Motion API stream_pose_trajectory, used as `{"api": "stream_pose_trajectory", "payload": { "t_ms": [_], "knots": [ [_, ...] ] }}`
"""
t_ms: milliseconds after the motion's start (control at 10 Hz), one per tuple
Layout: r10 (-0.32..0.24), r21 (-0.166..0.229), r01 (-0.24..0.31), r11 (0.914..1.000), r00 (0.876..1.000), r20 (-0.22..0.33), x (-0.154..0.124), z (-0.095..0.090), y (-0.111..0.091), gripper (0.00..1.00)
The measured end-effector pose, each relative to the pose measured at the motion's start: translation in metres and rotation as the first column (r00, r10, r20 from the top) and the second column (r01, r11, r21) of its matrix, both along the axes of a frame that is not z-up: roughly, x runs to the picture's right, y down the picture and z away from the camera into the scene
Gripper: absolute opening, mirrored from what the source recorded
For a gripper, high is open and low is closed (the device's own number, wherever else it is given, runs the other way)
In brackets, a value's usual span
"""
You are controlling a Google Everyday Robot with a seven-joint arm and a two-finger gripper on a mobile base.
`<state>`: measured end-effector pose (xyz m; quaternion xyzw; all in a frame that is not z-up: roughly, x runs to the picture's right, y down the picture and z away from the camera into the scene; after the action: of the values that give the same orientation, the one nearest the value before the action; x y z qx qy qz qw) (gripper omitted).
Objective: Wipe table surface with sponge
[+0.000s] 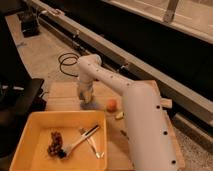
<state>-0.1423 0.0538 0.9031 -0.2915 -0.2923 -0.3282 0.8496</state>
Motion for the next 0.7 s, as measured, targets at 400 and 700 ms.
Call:
{"api": "stream_pose_trajectory", "payload": {
  "t_ms": [400,700],
  "knots": [
    [-0.063,-0.095,0.059,0.9937,0.997,-0.037,0.040,-0.008,0.011,0.00],
    [-0.112,-0.158,0.098,0.9826,0.990,-0.083,0.075,0.002,0.008,0.00]
  ]
}}
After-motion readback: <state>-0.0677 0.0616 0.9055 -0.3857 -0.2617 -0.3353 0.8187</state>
